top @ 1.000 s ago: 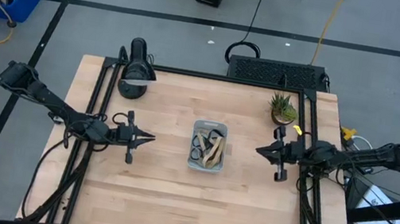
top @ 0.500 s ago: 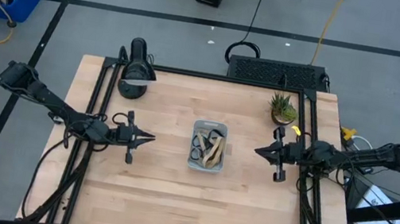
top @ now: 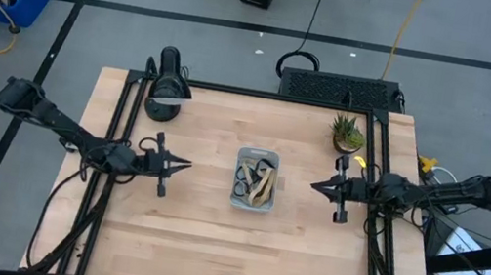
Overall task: Pick and place rubber bands into bin
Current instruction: Put the black rubber band into the gray container
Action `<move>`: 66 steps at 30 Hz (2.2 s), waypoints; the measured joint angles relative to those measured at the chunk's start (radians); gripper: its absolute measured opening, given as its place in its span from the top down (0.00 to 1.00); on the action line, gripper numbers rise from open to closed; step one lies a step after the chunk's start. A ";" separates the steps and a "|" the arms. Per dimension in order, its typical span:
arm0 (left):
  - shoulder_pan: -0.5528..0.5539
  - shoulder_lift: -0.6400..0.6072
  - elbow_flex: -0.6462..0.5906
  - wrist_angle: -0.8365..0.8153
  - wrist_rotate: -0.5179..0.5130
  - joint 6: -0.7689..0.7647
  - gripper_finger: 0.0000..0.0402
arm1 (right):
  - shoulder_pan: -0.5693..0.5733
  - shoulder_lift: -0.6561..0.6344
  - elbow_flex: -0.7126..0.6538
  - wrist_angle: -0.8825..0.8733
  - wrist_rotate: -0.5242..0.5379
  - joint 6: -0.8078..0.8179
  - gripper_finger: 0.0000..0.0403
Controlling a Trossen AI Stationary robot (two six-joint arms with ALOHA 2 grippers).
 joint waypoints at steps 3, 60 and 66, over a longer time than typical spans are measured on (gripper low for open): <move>0.010 0.000 0.000 -0.009 0.000 -0.042 0.90 | 0.000 0.010 0.000 0.000 0.000 0.007 1.00; -0.183 0.636 0.740 -0.415 0.184 -0.313 0.82 | 0.000 0.035 0.000 0.022 0.000 0.127 0.99; -0.182 0.790 0.823 -0.409 0.295 -0.390 0.60 | 0.000 0.036 0.000 0.023 0.000 0.114 0.99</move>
